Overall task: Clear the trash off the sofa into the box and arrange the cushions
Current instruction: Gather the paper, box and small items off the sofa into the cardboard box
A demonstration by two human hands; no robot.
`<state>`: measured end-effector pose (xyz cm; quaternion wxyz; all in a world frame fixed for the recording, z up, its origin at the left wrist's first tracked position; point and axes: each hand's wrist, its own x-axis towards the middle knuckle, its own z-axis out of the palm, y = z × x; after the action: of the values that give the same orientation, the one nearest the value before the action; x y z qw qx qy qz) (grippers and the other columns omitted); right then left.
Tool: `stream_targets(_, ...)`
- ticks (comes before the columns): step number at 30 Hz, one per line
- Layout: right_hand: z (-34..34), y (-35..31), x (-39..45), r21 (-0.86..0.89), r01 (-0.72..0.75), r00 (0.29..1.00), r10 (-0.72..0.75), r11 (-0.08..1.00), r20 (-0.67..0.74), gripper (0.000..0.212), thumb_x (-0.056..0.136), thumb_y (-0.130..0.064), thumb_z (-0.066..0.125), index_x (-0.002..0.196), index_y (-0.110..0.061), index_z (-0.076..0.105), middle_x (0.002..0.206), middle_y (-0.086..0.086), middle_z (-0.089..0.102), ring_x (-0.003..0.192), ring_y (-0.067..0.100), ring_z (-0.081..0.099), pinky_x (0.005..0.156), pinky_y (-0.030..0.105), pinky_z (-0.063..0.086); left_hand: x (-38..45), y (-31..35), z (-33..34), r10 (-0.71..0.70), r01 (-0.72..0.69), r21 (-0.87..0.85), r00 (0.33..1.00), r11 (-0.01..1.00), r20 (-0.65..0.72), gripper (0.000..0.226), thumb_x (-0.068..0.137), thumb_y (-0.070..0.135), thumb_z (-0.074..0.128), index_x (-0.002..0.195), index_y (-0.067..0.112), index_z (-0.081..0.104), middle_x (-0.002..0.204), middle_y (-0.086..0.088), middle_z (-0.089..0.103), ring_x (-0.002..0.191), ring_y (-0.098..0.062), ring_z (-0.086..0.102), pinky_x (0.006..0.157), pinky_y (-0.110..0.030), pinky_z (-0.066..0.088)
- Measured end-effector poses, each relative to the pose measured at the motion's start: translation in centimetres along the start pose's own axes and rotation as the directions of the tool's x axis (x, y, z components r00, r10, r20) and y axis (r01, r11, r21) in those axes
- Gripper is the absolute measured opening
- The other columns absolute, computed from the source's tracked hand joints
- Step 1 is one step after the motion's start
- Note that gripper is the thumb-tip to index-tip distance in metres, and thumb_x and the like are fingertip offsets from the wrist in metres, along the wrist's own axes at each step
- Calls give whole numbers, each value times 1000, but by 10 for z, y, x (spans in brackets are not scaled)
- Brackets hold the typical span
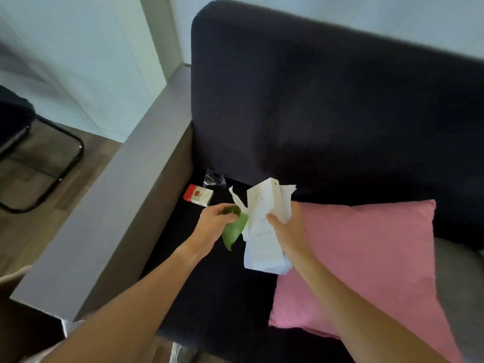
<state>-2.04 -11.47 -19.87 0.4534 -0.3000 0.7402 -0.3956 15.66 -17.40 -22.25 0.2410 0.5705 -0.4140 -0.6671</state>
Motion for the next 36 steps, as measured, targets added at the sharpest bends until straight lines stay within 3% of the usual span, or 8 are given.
stream_targets(4, 48, -22, -26, -8, 34, 993, -33, 999, 117, 33, 86, -20, 65, 115, -20, 49, 104, -4, 61, 96, 15, 63, 77, 34, 54, -45, 14, -49, 72, -72, 3, 994, 997, -87, 20, 85, -1, 65, 97, 11, 76, 93, -7, 75, 91, -21, 71, 85, -32, 55)
stream_targets(8, 108, -47, -65, 29, 68, 969, -73, 997, 238, 28, 87, -21, 65, 112, -20, 53, 102, -3, 66, 94, 17, 67, 72, 31, 55, -92, 20, -115, 124, -124, 11, 967, 992, -221, 27, 86, 0, 68, 87, 26, 75, 89, 0, 78, 88, -21, 73, 84, -29, 57)
stream_targets(14, 230, -75, -129, -2, 71, 891, -63, 997, 450, 42, 85, -30, 69, 123, -22, 53, 111, 0, 67, 100, 18, 68, 85, 42, 59, -169, 12, -236, 161, -126, 115, 907, 985, -389, 29, 89, 5, 67, 86, 34, 69, 90, 0, 72, 81, -15, 68, 79, -24, 55)
stream_targets(22, 414, -54, -226, -244, 124, 715, 84, 962, 694, 63, 77, -43, 77, 127, -20, 46, 115, 4, 64, 100, 20, 67, 86, 44, 60, -256, -84, -402, -13, 40, 27, 766, 999, -643, 14, 92, 10, 66, 102, 18, 71, 88, 7, 68, 82, -12, 64, 71, -20, 50)
stream_targets(26, 462, -21, -252, -411, 98, 675, 243, 906, 697, 61, 83, -27, 76, 134, -15, 44, 124, 6, 60, 109, 22, 62, 85, 31, 52, -268, -144, -438, -167, 203, -23, 730, 979, -663, 17, 91, 15, 64, 105, 23, 71, 93, 2, 68, 91, -22, 66, 81, -36, 56)
stream_targets(29, 493, 6, -262, -531, 35, 675, 372, 847, 637, 49, 86, -15, 69, 131, -7, 52, 116, 5, 62, 114, 28, 62, 91, 36, 52, -271, -186, -462, -272, 269, -108, 705, 957, -655, 20, 88, 11, 63, 104, 20, 71, 96, -7, 71, 86, -24, 69, 77, -37, 60)
stream_targets(31, 518, 25, -261, -598, 30, 690, 416, 801, 592, 46, 86, -18, 68, 128, -6, 56, 114, 4, 64, 106, 24, 64, 94, 38, 54, -266, -211, -477, -336, 316, -148, 702, 937, -628, 23, 84, 7, 61, 98, 22, 71, 91, -7, 73, 79, -23, 70, 71, -36, 60)
stream_targets(36, 561, 41, -250, -701, 71, 738, 435, 710, 516, 64, 86, -36, 69, 140, -14, 42, 124, 5, 59, 100, 16, 52, 77, 27, 42, -236, -253, -507, -392, 372, -163, 701, 914, -597, 28, 72, 9, 54, 84, 28, 71, 85, -7, 75, 79, -27, 74, 73, -41, 63)
